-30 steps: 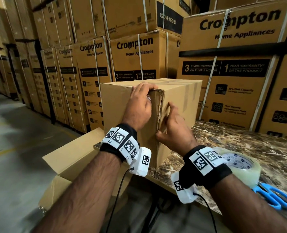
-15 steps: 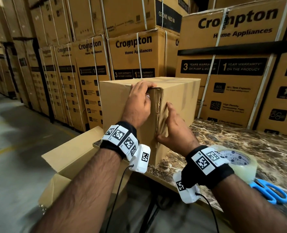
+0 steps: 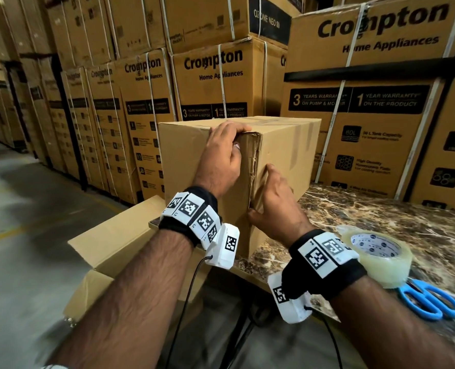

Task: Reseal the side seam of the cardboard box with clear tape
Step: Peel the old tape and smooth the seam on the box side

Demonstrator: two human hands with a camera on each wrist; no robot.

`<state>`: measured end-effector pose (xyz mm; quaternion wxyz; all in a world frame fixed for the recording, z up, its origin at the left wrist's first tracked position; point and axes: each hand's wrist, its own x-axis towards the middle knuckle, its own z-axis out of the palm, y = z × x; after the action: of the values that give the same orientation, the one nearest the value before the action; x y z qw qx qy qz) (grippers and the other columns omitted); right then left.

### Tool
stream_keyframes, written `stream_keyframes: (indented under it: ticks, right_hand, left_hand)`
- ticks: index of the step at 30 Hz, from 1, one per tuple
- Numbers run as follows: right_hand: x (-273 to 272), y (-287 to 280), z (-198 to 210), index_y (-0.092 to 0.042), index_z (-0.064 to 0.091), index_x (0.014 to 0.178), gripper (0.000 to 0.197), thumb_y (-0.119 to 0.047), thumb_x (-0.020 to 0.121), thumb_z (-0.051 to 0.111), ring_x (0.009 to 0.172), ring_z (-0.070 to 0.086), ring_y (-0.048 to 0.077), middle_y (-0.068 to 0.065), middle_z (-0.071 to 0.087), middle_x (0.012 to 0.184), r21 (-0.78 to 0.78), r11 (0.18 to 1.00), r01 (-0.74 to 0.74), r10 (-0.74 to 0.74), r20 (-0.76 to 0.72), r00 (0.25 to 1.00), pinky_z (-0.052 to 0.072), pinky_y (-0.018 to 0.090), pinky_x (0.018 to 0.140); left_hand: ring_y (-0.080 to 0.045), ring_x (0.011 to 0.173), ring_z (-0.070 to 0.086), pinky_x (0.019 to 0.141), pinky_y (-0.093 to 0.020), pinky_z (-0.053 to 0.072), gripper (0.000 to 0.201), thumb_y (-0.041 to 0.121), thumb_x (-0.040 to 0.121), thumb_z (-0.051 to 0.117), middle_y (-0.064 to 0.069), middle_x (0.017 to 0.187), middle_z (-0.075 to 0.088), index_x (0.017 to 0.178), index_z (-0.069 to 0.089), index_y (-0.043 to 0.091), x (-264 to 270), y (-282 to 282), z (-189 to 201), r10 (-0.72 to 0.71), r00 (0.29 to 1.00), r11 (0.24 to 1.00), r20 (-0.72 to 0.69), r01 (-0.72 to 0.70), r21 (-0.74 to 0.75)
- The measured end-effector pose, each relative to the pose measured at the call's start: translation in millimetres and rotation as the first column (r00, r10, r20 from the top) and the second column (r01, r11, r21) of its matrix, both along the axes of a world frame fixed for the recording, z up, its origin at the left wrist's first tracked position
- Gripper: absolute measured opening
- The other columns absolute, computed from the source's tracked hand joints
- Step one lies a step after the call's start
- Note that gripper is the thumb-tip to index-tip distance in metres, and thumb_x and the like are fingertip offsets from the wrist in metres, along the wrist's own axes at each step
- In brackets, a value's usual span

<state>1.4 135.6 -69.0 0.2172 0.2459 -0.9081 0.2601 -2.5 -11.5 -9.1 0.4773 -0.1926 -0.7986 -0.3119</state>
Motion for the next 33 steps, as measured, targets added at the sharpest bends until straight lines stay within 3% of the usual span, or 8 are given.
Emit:
stream_keyframes:
  ticks: [2,6,10,18,22,27,31,33]
  right_hand:
    - [-3,6,-1,-0.012,-0.008,0.152,0.114,-0.024,0.078,0.077,0.134,0.034,0.03,0.016,0.028,0.149,0.009,1.0,-0.027,0.027,0.041,0.999,0.028,0.034,0.115]
    - [-2,6,-11,-0.018,-0.01,0.152,0.119,-0.032,0.074,0.079,0.125,0.043,0.028,0.014,0.037,0.143,0.031,0.999,0.03,-0.03,-0.009,1.0,0.04,0.037,0.108]
    - [-6,3,-10,-0.012,-0.012,0.152,0.123,-0.034,0.073,0.08,0.131,0.038,0.031,0.017,0.029,0.148,0.056,0.998,0.014,-0.014,0.004,1.0,0.034,0.038,0.113]
    - [-9,7,-10,-0.029,-0.005,0.151,0.12,-0.03,0.07,0.083,0.129,0.038,0.029,0.013,0.03,0.145,-0.049,0.999,0.016,-0.015,0.039,0.999,0.036,0.04,0.111]
    - [-10,11,4,-0.025,0.02,0.144,0.098,-0.027,0.069,0.083,0.124,0.039,0.021,0.008,0.037,0.136,-0.119,0.993,-0.016,0.016,0.0,1.0,0.037,0.038,0.111]
    - [-13,13,30,-0.023,0.048,0.12,0.06,-0.035,0.071,0.082,0.111,0.045,0.012,-0.001,0.048,0.123,-0.126,0.992,0.017,-0.025,-0.055,0.998,0.042,0.026,0.097]
    - [-13,16,48,-0.027,0.056,0.097,0.03,-0.041,0.077,0.075,0.105,0.047,0.008,-0.004,0.051,0.116,-0.131,0.991,0.009,-0.024,-0.113,0.993,0.043,0.023,0.092]
    - [-10,16,53,-0.027,0.054,0.103,0.034,-0.039,0.078,0.075,0.107,0.047,0.007,-0.004,0.05,0.119,-0.129,0.992,-0.002,-0.012,-0.107,0.994,0.042,0.021,0.091]
  left_hand:
    - [-0.018,0.12,0.048,0.107,-0.039,0.04,0.04,-0.002,0.089,0.043,-0.004,0.123,0.057,0.123,0.056,0.013,-1,0,0,-0.003,1.0,1.0,-0.014,0.003,0.0]
    - [-0.019,0.118,0.049,0.106,-0.037,0.04,0.039,-0.002,0.088,0.043,-0.004,0.121,0.058,0.121,0.057,0.011,-3,2,-3,0.002,0.999,1.0,-0.035,-0.002,0.018]
    - [-0.017,0.119,0.048,0.107,-0.034,0.039,0.039,-0.002,0.088,0.043,-0.004,0.122,0.058,0.122,0.057,0.011,-4,3,-3,0.003,0.999,1.0,-0.036,-0.002,0.03]
    - [-0.017,0.116,0.049,0.107,-0.042,0.038,0.039,-0.002,0.086,0.041,-0.005,0.119,0.059,0.119,0.058,0.009,-4,3,-2,-0.025,0.999,0.999,-0.048,0.026,0.024]
    - [-0.016,0.117,0.048,0.108,-0.043,0.038,0.039,-0.003,0.087,0.041,-0.001,0.12,0.056,0.12,0.056,0.01,-2,1,-1,-0.031,0.999,0.999,-0.042,0.032,0.014]
    - [-0.01,0.118,0.046,0.11,-0.044,0.038,0.039,-0.004,0.089,0.042,0.011,0.117,0.047,0.122,0.055,0.014,-1,3,-2,-0.045,0.998,0.998,-0.036,0.046,0.031]
    - [-0.014,0.122,0.046,0.108,-0.042,0.04,0.039,-0.001,0.091,0.043,0.008,0.121,0.05,0.124,0.054,0.016,-3,0,-4,-0.059,0.998,0.998,-0.024,0.06,0.036]
    - [-0.013,0.123,0.045,0.109,-0.039,0.04,0.04,0.0,0.091,0.043,0.013,0.12,0.047,0.125,0.054,0.018,-1,0,-4,-0.067,0.998,0.997,-0.014,0.068,0.035]
